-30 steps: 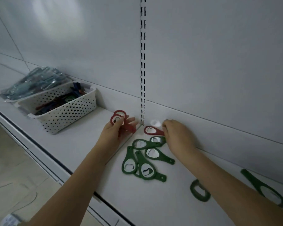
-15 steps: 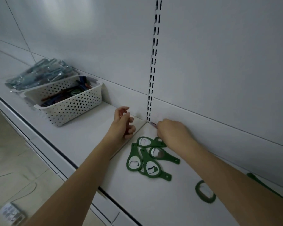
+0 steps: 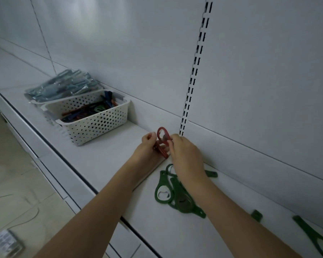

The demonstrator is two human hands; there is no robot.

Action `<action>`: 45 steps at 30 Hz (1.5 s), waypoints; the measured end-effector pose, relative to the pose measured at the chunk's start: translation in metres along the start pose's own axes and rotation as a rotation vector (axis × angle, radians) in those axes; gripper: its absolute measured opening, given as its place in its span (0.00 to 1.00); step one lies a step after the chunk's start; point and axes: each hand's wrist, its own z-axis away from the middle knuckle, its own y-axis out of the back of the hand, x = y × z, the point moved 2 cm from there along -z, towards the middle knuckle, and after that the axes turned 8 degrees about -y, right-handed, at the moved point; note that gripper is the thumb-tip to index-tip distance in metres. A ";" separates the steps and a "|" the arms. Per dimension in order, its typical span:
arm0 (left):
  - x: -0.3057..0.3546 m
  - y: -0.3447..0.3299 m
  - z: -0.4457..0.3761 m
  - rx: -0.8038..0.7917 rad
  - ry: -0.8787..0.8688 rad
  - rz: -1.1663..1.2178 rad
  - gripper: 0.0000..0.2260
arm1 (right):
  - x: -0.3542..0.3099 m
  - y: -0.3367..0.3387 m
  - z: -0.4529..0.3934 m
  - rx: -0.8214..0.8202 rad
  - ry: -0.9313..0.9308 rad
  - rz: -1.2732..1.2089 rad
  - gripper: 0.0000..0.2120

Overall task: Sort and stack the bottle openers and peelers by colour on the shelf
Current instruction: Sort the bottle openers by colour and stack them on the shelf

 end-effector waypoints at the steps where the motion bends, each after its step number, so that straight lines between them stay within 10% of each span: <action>1: 0.001 -0.001 0.001 -0.018 -0.004 -0.025 0.16 | -0.001 -0.003 0.000 -0.006 0.010 0.029 0.04; 8: 0.004 0.001 0.005 -0.163 -0.064 -0.135 0.10 | -0.008 -0.003 0.001 -0.041 0.037 -0.076 0.11; 18: 0.004 0.000 0.005 -0.183 -0.063 -0.076 0.09 | 0.005 -0.001 0.009 -0.425 -0.506 -0.701 0.07; 28: 0.006 -0.039 0.054 -0.482 -0.099 -0.273 0.13 | 0.015 0.056 0.047 -0.405 -0.572 -1.100 0.12; 36: -0.067 -0.143 0.119 -0.772 -0.151 -0.637 0.15 | 0.121 0.168 0.174 -0.084 -0.739 -0.966 0.10; 45: -0.206 -0.252 0.221 -1.346 -0.531 -1.114 0.10 | 0.235 0.305 0.318 0.377 -1.003 -0.224 0.10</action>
